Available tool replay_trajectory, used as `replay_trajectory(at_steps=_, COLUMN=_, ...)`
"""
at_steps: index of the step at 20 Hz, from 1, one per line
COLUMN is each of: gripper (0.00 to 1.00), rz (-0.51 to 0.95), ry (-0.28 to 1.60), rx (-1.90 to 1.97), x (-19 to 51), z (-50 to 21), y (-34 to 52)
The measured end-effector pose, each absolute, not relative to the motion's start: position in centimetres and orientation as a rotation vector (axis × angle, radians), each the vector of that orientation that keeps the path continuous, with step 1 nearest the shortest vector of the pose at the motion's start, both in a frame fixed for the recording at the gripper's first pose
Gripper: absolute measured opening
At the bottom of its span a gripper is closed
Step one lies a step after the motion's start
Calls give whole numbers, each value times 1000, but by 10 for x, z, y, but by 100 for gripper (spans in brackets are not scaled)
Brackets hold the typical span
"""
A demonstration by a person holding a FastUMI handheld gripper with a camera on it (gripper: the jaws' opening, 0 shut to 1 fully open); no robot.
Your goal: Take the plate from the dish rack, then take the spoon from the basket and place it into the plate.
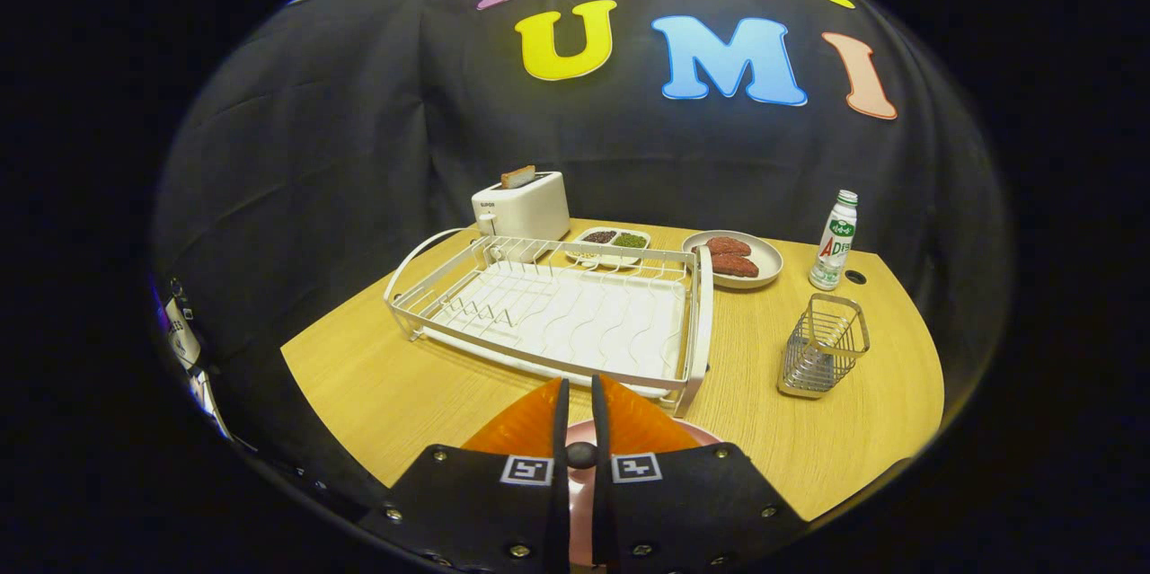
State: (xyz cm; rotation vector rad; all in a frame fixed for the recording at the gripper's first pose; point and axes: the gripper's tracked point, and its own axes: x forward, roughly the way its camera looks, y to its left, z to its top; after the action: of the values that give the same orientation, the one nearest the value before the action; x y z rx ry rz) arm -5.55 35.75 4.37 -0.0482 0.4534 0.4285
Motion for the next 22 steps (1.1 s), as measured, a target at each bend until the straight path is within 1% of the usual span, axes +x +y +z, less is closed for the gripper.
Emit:
replay_trajectory(at_steps=1, gripper=9, rz=418, ry=459, rx=-52, x=-54, z=43, y=354)
replay_trajectory(at_steps=2, gripper=12, rz=410, ry=459, rx=-54, x=-53, z=44, y=351)
replay_trajectory(at_steps=5, gripper=15, rz=393, ry=456, rx=-44, x=-51, z=46, y=342)
replay_trajectory(at_steps=12, gripper=17, rz=363, ry=393, rx=-14, x=-47, z=75, y=315)
replay_trajectory(at_steps=18, gripper=17, rz=273, ry=252, rx=-23, x=-36, z=128, y=271)
replay_trajectory(at_steps=22, gripper=17, rz=192, ry=154, rx=-3, x=-29, z=177, y=230)
